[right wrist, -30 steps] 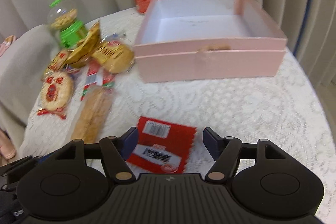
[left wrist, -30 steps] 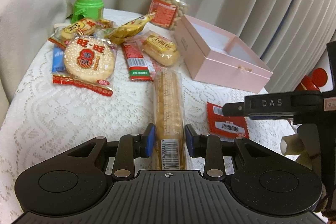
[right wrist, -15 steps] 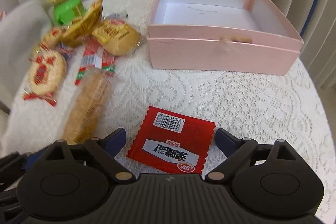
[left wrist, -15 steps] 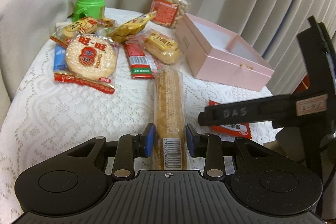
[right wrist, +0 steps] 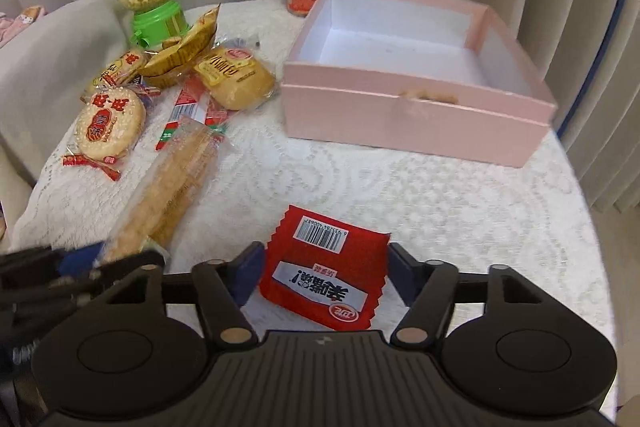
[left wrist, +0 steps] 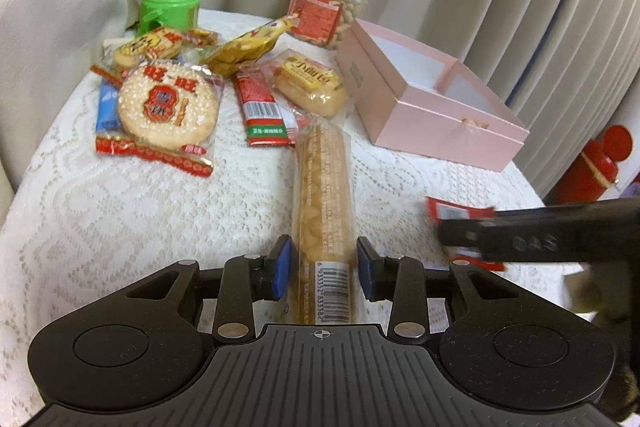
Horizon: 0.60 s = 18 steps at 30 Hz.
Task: Organize snacks
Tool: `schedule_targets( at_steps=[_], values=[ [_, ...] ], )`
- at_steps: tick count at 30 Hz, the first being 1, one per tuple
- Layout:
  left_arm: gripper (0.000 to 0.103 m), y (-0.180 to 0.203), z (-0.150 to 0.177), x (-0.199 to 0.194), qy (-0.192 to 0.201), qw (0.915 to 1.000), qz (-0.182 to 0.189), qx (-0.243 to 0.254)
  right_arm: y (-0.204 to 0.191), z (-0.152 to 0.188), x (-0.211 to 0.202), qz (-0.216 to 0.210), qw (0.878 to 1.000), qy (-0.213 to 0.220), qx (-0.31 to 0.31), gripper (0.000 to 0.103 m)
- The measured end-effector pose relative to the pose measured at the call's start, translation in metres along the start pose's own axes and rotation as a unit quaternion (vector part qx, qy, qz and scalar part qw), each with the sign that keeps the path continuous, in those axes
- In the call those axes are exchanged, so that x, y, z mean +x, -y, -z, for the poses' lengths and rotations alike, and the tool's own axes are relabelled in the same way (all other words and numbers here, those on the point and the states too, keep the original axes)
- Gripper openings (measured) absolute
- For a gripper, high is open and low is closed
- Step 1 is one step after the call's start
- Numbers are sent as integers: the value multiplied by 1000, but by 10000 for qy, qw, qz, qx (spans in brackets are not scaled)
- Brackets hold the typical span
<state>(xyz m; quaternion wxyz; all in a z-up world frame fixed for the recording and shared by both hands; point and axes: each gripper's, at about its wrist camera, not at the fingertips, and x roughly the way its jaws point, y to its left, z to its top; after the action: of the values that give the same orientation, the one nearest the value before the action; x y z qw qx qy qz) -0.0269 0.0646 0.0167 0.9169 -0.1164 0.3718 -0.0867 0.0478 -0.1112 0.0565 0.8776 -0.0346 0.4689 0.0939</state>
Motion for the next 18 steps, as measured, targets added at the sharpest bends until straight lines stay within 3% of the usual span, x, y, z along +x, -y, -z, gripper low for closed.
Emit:
schedule_targets(
  at_steps=[7, 18],
  values=[
    [36, 12, -7, 8, 9, 9998, -110, 194, 32, 18, -13, 45, 9998, 167, 38, 61],
    [35, 28, -8, -12, 246, 9987, 318, 304, 66, 30, -28, -162, 9976, 393, 547, 61]
  ],
)
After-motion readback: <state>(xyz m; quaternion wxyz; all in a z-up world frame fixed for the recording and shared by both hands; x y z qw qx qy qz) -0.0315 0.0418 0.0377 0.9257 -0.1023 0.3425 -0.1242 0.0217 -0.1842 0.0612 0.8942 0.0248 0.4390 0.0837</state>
